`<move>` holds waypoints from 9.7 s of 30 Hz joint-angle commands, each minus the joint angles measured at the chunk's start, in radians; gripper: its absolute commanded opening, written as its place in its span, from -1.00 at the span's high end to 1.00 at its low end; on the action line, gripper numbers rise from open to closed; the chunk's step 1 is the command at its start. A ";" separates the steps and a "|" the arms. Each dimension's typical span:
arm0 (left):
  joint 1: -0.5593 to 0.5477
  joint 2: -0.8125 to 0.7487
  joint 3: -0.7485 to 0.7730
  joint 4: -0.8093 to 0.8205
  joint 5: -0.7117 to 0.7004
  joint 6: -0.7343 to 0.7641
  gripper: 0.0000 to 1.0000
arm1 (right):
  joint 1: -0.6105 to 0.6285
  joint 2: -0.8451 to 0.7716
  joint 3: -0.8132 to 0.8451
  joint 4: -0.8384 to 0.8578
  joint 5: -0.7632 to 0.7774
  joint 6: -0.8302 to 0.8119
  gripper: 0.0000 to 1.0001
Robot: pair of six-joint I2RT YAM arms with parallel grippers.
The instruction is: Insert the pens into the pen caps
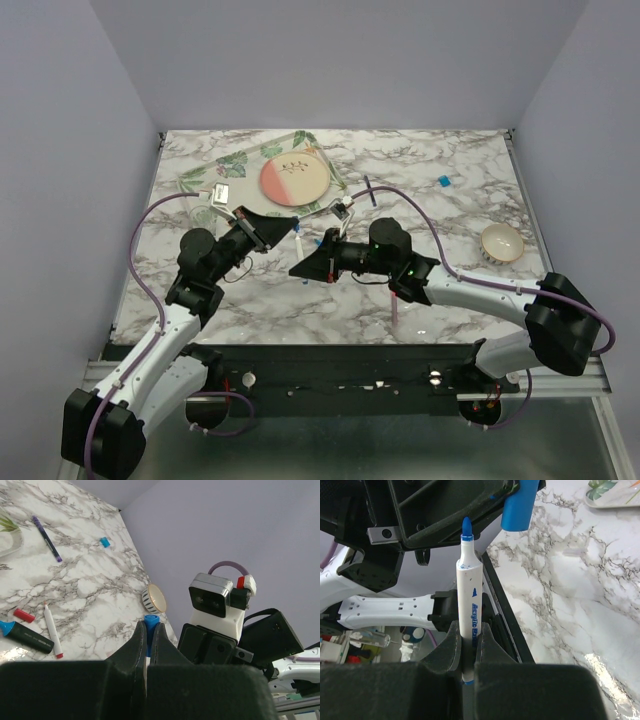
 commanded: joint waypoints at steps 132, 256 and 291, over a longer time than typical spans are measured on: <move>-0.113 -0.151 -0.095 0.022 -0.006 0.030 0.74 | 0.013 -0.015 0.234 -0.287 0.251 -0.224 0.99; -0.565 0.159 -0.102 0.293 0.207 -0.016 1.00 | -0.142 -0.175 0.761 -0.724 0.093 -0.663 0.99; -0.251 0.179 0.560 -0.541 -0.351 0.535 -0.98 | -0.145 -0.559 -0.239 -1.046 0.780 0.007 0.83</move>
